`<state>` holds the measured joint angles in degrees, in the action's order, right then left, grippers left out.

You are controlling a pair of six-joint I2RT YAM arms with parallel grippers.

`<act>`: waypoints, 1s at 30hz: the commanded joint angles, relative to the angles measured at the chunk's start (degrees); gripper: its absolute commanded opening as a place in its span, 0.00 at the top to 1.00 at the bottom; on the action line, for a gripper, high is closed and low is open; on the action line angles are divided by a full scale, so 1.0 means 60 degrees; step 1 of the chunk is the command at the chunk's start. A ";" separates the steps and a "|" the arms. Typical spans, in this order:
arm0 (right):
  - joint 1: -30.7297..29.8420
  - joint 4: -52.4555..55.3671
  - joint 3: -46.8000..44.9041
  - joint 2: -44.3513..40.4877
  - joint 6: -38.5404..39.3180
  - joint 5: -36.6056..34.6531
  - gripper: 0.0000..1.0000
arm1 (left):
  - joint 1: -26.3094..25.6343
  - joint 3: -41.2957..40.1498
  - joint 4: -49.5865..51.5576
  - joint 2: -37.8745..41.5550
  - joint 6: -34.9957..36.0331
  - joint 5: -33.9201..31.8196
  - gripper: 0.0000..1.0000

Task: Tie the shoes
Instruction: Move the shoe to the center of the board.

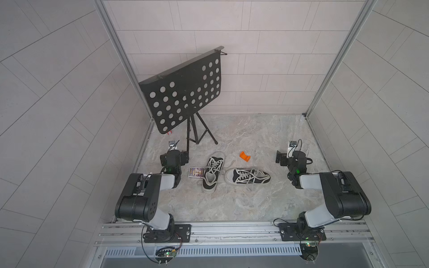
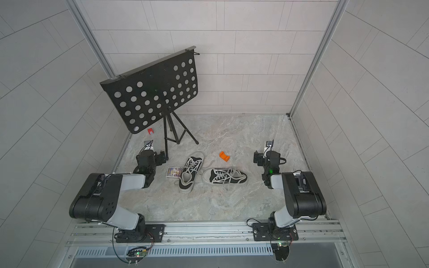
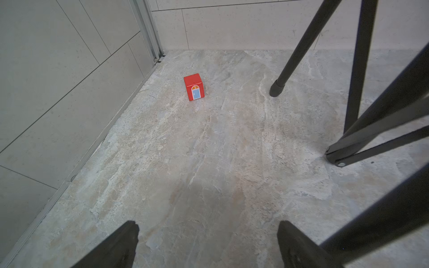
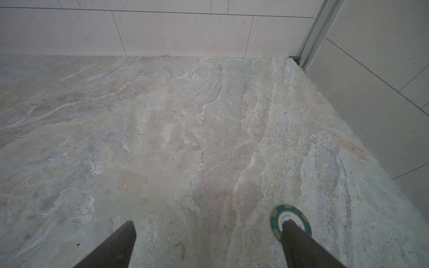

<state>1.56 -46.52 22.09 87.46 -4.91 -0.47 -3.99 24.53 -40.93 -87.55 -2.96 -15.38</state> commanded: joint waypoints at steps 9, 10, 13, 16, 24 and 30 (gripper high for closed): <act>0.0020 -0.0143 0.0142 0.0071 0.0055 -0.0128 0.00 | 0.0052 0.0159 -0.0210 -0.0057 0.0092 -0.0097 0.00; 0.0024 -0.0156 0.0142 0.0072 0.0047 -0.0138 0.00 | 0.0057 0.0159 -0.0214 -0.0051 0.0086 -0.0092 0.00; 0.0031 -0.0136 0.0158 0.0072 0.0024 -0.0129 0.00 | 0.0073 0.0161 -0.0210 -0.0050 0.0091 -0.0085 0.00; 0.0030 -0.0278 0.0081 0.0023 -0.0011 -0.0216 0.00 | 0.0080 0.0044 -0.0357 0.0039 0.0063 -0.0149 0.00; 0.0036 0.4340 0.0050 -0.5382 -0.1915 -0.1341 0.00 | 0.0038 -0.0581 0.2353 0.3866 -0.0843 0.0022 0.00; -0.0058 0.8793 0.1142 -0.7787 -0.3388 0.1914 0.04 | -0.0763 -0.0247 0.4753 0.5992 -0.1704 0.0685 0.03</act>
<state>1.67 -12.88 28.01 42.57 -18.76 1.13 -6.24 21.76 -22.96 -54.35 -9.28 -13.52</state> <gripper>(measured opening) 0.971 0.974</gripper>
